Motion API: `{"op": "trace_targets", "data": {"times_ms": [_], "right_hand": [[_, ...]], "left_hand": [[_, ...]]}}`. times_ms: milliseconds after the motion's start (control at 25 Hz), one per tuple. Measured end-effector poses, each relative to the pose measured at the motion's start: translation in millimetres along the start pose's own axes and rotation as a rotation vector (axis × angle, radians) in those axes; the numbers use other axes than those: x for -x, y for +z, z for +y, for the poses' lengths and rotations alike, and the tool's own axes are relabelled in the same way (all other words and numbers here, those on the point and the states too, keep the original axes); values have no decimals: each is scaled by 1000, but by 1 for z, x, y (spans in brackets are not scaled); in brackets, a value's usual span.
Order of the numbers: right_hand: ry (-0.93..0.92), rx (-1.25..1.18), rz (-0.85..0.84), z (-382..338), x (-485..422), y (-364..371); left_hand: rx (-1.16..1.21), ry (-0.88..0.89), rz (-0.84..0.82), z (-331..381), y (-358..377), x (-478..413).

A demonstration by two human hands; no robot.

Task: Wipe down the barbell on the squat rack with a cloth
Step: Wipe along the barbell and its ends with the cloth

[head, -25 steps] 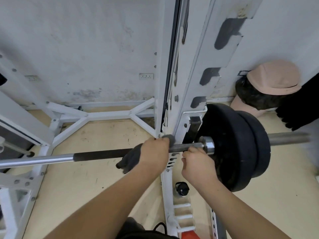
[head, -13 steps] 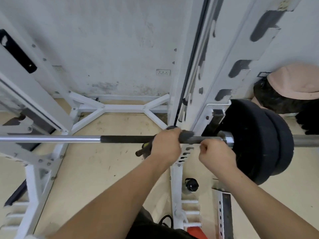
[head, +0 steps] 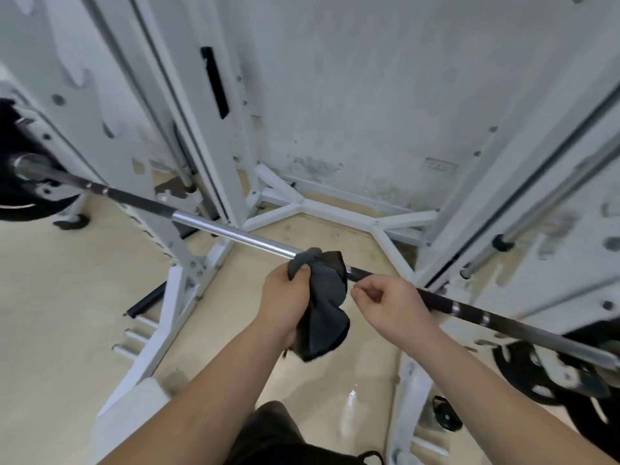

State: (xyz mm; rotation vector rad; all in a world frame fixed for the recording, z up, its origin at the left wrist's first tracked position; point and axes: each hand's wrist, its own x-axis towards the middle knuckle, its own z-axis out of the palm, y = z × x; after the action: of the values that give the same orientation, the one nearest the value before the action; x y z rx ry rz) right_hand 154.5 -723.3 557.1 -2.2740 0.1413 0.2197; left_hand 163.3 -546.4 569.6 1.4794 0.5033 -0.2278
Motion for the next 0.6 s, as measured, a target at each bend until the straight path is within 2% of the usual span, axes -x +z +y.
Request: {"op": "trace_targets", "data": {"times_ms": [200, 320, 480, 600], "right_hand": [[-52, -12, -58, -95, -57, 98], [-124, 31, -37, -144, -91, 154], [-131, 38, 104, -183, -127, 182], [-111, 86, 144, -190, -145, 183]], "left_hand": [[7, -49, 177, 26, -119, -59], [40, -72, 274, 43, -194, -107], [-126, 101, 438, 77, -274, -169], [-414, 348, 501, 92, -287, -204]]}}
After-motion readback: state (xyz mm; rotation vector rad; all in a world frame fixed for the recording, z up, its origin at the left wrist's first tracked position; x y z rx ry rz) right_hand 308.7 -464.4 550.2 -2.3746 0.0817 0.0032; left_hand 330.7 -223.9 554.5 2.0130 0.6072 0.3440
